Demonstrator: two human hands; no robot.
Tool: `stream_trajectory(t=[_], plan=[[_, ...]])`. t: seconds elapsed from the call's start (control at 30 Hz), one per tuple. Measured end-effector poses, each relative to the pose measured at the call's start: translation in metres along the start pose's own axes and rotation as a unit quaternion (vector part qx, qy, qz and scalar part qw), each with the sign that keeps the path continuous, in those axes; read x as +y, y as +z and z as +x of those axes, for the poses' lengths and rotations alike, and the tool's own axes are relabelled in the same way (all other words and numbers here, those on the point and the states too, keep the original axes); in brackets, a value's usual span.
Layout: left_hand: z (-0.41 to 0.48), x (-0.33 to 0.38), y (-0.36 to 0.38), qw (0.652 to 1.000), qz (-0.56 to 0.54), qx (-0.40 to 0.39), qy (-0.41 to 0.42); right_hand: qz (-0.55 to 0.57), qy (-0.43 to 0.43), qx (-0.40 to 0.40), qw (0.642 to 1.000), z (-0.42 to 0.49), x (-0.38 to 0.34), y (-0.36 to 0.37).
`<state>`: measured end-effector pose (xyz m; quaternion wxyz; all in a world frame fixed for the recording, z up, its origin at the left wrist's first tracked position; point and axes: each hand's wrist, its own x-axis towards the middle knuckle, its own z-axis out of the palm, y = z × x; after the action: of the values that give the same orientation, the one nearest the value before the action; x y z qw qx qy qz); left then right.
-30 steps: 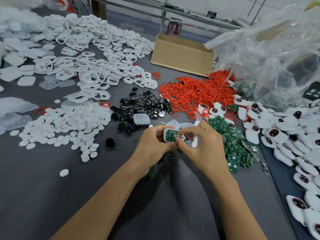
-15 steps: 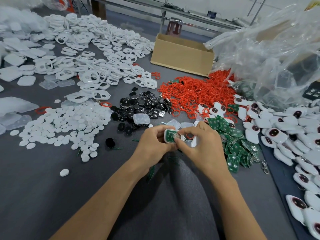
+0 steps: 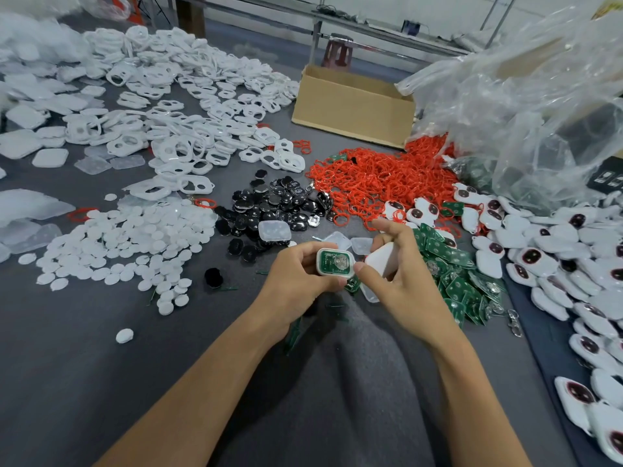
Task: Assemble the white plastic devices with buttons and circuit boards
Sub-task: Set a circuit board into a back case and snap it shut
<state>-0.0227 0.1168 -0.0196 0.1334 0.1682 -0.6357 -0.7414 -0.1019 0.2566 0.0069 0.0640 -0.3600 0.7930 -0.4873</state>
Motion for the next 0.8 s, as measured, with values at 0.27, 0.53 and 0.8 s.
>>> stream_trajectory(t=[0.27,0.53,0.8], plan=[[-0.0004,0.0011,-0.0004,1.000,0.000,0.007,-0.004,0.203,0.036,0.076,0.975,0.0017,-0.0046,-0.0059],[0.0000,0.0000,-0.0007,1.000,-0.006,0.006,-0.002,0.221,0.040,0.062,0.973,0.0013,-0.0084,-0.0019],[0.0003,0.0000,0.0003,1.000,-0.006,0.002,0.002,0.315,0.089,0.119,0.937,0.0012,-0.0093,0.0039]])
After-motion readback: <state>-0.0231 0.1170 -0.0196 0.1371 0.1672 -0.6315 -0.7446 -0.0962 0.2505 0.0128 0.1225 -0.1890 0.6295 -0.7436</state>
